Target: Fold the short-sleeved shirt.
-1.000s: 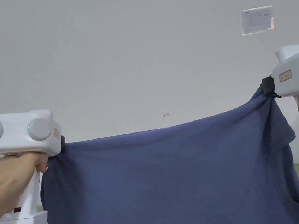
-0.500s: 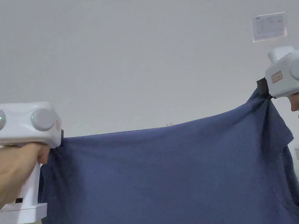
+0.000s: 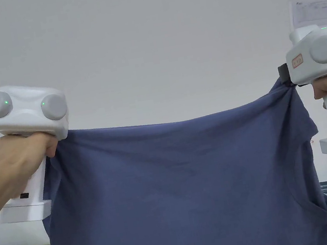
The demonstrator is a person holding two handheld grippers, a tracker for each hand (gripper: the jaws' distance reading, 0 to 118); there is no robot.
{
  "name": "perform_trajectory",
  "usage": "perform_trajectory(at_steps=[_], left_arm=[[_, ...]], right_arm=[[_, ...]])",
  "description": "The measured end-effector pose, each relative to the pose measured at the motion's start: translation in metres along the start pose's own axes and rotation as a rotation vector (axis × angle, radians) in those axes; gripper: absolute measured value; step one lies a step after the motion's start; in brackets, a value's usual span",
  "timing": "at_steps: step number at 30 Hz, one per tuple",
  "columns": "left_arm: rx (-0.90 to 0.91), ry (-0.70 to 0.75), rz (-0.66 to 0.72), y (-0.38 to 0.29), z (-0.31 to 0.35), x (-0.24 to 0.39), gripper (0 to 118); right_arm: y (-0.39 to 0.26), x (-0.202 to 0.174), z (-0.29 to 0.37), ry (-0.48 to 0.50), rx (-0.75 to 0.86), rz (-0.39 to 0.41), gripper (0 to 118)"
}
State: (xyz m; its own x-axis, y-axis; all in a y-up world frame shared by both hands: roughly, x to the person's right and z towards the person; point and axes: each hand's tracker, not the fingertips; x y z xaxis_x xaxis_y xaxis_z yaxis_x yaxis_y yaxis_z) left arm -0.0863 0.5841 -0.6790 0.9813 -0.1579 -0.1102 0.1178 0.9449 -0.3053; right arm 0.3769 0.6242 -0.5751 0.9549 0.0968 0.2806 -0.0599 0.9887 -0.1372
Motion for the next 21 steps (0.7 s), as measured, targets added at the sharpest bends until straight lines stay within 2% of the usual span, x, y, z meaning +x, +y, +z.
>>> perform_trajectory(at_steps=[4, 7, 10, 12, 14, 18, 21], left_arm=[[-0.011, 0.036, 0.008, -0.024, -0.036, 0.013, 1], [-0.030, 0.040, 0.011, -0.051, -0.062, 0.019, 1], [-0.082, 0.040, -0.003, -0.086, -0.088, 0.025, 1], [-0.112, 0.020, -0.023, -0.112, -0.103, 0.029, 1], [-0.157, 0.008, -0.042, -0.147, -0.114, 0.034, 1], [-0.253, -0.073, -0.013, -0.223, -0.114, 0.032, 1], [-0.304, -0.091, -0.052, -0.284, -0.089, 0.026, 1]], right_arm=[[-0.018, -0.012, -0.028, 0.007, -0.028, 0.010, 3], [-0.043, -0.024, -0.048, -0.010, -0.060, 0.072, 3], [-0.077, -0.029, -0.067, 0.014, -0.112, 0.034, 3], [-0.108, -0.034, -0.079, -0.005, -0.162, 0.058, 3], [-0.146, -0.036, -0.085, 0.019, -0.204, 0.058, 3], [-0.223, -0.039, -0.066, 0.047, -0.279, 0.011, 3], [-0.287, -0.037, -0.022, 0.107, -0.364, 0.010, 3]])
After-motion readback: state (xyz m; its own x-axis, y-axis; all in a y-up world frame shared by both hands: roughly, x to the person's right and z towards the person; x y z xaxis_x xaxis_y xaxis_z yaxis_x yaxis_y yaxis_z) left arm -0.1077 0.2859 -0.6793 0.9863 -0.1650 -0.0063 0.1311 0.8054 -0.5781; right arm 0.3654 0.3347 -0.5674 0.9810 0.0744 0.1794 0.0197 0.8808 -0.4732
